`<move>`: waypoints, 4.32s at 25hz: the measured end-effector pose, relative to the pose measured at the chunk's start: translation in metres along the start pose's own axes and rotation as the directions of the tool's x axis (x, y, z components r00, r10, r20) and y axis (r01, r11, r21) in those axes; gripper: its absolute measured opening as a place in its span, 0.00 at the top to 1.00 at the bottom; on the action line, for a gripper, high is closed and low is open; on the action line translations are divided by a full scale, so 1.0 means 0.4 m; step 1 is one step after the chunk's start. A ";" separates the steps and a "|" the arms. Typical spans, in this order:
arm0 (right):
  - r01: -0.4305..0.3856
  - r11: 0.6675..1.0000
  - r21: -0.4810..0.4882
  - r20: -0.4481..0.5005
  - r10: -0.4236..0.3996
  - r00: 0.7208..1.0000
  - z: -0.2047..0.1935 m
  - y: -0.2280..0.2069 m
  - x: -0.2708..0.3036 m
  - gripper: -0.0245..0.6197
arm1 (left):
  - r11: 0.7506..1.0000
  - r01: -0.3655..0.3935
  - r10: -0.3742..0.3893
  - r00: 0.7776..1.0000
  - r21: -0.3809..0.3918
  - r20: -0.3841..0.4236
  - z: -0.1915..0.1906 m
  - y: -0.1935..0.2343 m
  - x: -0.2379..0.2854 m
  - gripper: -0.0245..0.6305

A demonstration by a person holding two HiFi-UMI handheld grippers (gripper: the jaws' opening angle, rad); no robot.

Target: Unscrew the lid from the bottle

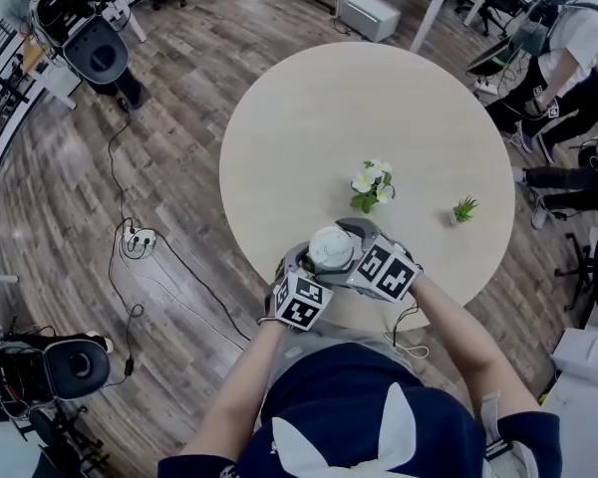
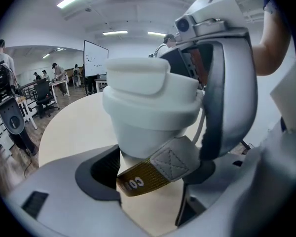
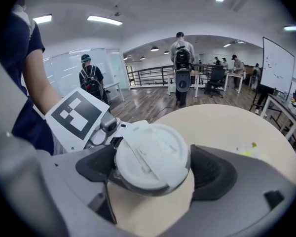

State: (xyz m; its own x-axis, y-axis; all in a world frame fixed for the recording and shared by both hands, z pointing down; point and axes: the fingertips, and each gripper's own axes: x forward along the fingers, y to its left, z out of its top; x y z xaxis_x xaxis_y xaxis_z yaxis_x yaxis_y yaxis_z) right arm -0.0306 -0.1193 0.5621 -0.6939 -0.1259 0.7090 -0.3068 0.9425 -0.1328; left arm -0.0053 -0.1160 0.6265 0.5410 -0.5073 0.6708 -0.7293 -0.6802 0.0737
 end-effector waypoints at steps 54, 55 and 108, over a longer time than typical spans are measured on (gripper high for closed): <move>0.143 0.928 0.344 0.252 -0.238 0.938 0.050 -0.063 -0.089 0.25 | 1.000 0.006 -0.006 1.000 -0.011 -0.002 -0.003 0.002 0.008 0.44; 0.144 0.926 0.348 0.255 -0.241 0.936 0.051 -0.064 -0.092 0.25 | 1.000 0.007 -0.007 1.000 -0.012 -0.002 -0.003 0.002 0.009 0.44; -0.014 0.781 0.624 0.427 -0.326 0.844 0.058 -0.091 -0.236 0.25 | 0.999 -0.025 0.028 0.997 0.036 -0.075 -0.026 0.011 0.010 0.44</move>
State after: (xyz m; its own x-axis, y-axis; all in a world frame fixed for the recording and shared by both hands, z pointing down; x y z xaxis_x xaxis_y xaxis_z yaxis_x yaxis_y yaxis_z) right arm 0.0311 -0.1490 0.4839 -0.7636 -0.5452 0.3459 -0.6364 0.5450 -0.5459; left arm -0.0106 -0.1154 0.6372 0.4874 -0.4849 0.7261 -0.7272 -0.6857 0.0302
